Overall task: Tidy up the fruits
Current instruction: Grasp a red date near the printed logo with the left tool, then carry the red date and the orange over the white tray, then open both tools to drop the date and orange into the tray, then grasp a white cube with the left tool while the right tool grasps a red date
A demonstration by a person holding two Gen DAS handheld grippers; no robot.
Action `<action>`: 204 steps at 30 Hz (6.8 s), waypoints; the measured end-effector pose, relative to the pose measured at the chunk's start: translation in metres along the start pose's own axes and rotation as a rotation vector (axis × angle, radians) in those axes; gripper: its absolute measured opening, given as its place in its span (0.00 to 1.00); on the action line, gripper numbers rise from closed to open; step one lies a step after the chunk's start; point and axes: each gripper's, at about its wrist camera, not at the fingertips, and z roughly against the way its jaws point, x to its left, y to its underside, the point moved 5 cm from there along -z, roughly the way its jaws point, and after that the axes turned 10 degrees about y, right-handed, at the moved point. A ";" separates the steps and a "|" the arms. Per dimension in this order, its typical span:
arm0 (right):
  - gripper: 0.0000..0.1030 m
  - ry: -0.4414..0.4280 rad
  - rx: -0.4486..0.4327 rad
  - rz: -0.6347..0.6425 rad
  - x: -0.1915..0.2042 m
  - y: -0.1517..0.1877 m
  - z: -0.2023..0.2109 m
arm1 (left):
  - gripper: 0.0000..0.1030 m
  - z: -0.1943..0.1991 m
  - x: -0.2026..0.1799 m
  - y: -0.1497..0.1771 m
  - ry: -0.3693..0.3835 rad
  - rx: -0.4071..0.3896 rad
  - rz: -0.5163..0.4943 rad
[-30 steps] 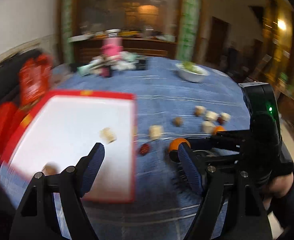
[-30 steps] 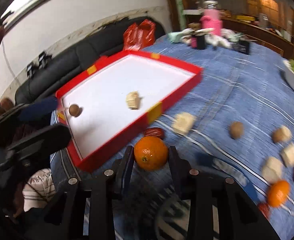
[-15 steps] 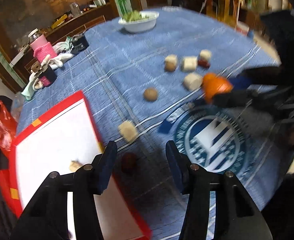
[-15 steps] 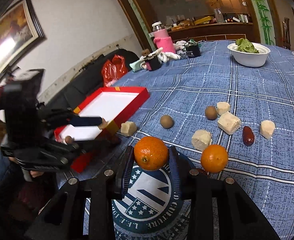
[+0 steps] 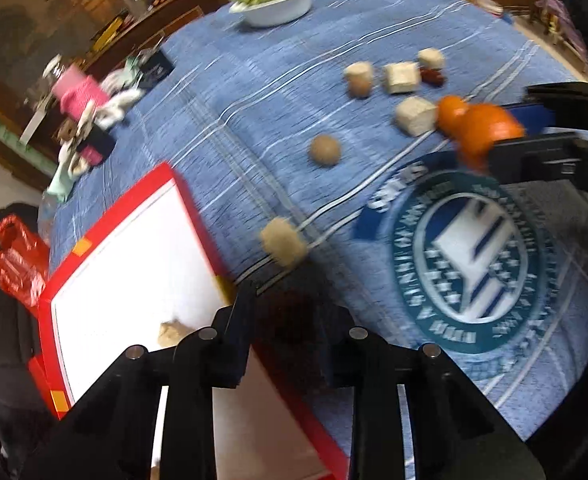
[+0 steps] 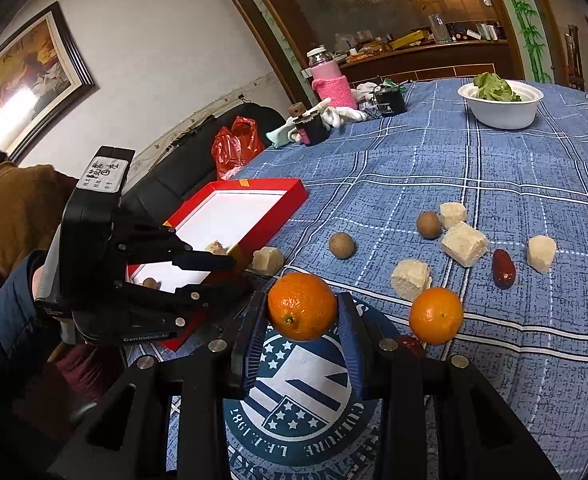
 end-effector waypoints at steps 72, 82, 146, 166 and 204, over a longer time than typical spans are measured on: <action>0.34 0.071 -0.095 0.252 0.142 -0.043 -0.005 | 0.15 0.100 0.095 0.120 -0.241 -0.422 0.911; 0.34 0.042 -0.046 0.281 0.176 -0.058 -0.061 | 0.15 0.092 0.128 0.135 -0.288 -0.401 0.967; 0.35 0.183 0.188 0.295 0.178 -0.062 -0.182 | 0.16 0.041 0.178 0.142 -0.348 -0.226 1.096; 0.77 0.212 -0.024 0.161 0.113 -0.064 -0.066 | 0.72 0.109 0.110 0.111 -0.393 -0.480 0.981; 0.22 0.354 0.162 -0.012 -0.037 0.019 -0.022 | 0.72 0.043 -0.009 0.024 -0.067 -0.402 0.660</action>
